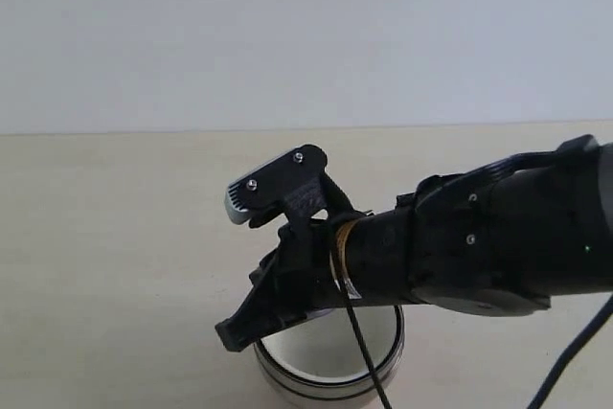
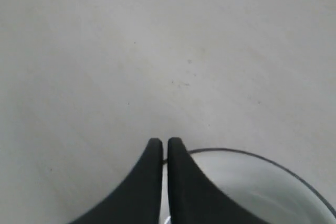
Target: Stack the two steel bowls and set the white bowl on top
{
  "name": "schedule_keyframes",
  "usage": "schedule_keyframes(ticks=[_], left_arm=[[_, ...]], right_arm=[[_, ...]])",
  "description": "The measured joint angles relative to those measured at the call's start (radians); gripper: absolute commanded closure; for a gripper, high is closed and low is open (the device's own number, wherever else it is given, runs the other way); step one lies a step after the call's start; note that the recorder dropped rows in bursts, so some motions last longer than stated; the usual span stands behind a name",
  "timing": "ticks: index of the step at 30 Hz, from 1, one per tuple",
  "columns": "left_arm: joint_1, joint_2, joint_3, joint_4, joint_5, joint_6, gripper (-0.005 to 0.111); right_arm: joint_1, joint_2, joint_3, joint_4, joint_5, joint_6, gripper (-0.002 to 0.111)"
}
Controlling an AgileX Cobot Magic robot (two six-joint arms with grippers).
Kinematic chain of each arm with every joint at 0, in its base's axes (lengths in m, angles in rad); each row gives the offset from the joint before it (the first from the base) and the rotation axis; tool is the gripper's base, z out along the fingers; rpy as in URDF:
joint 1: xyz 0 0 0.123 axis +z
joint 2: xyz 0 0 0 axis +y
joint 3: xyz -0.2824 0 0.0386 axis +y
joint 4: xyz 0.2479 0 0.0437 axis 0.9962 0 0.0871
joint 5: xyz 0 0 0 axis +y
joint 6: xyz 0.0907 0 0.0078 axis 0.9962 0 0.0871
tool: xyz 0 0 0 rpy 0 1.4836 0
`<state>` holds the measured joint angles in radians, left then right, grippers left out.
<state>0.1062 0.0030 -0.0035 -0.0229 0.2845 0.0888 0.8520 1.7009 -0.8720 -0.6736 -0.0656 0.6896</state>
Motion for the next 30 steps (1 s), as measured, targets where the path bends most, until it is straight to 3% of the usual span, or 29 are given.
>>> schedule_keyframes(ticks=[21, 25, 30], left_arm=[[0.000, 0.000, 0.000, 0.000, 0.000, 0.000, 0.103], [0.000, 0.000, 0.000, 0.000, 0.000, 0.000, 0.103], [0.000, 0.000, 0.000, 0.000, 0.000, 0.000, 0.103]], right_arm=[[-0.002, 0.011, -0.014, 0.002, -0.001, -0.008, 0.108], [-0.002, -0.060, -0.014, 0.000, 0.116, -0.017, 0.108], [-0.002, -0.241, 0.107, 0.009, 0.268, -0.039, 0.108]])
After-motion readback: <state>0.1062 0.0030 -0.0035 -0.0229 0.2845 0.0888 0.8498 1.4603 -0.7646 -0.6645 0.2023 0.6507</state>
